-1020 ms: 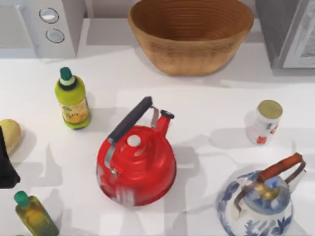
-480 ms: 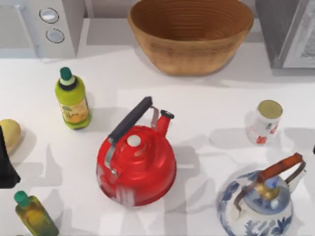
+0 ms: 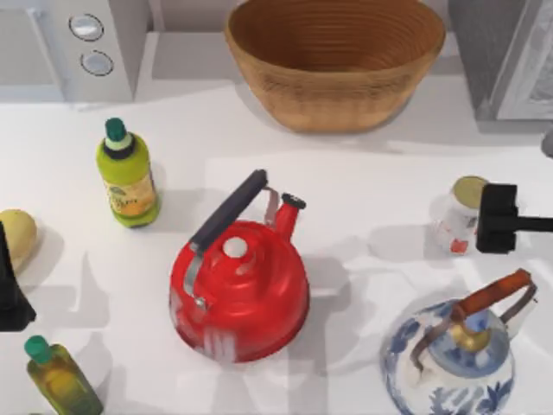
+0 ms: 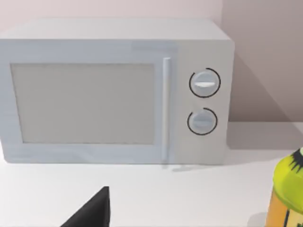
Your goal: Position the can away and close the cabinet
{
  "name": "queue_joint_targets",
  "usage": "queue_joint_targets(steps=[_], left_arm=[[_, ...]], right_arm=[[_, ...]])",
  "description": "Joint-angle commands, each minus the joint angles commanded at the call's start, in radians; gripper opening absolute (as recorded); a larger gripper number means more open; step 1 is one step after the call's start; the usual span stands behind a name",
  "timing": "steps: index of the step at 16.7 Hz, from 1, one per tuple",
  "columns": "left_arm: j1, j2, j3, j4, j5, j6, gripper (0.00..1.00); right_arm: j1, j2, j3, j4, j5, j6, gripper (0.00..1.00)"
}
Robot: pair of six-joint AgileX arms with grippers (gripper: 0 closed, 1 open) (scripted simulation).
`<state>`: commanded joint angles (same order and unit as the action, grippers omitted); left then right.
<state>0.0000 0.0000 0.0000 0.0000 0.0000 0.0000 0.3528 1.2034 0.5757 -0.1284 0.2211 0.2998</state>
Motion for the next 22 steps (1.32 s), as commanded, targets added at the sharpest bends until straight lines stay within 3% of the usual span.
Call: queue_joint_targets(steps=[8, 16, 22], left_arm=[[0.0, 0.0, 0.0, 0.0, 0.0, 0.0, 1.0], [0.0, 0.0, 0.0, 0.0, 0.0, 0.0, 1.0], [0.0, 0.0, 0.0, 0.0, 0.0, 0.0, 1.0]], right_arm=[[0.113, 0.338, 0.184, -0.032, 0.071, 0.094, 1.0], [0.103, 0.36, 0.195, -0.027, 0.067, 0.086, 1.0], [0.057, 0.52, 0.236, 0.099, 0.041, 0.048, 1.0]])
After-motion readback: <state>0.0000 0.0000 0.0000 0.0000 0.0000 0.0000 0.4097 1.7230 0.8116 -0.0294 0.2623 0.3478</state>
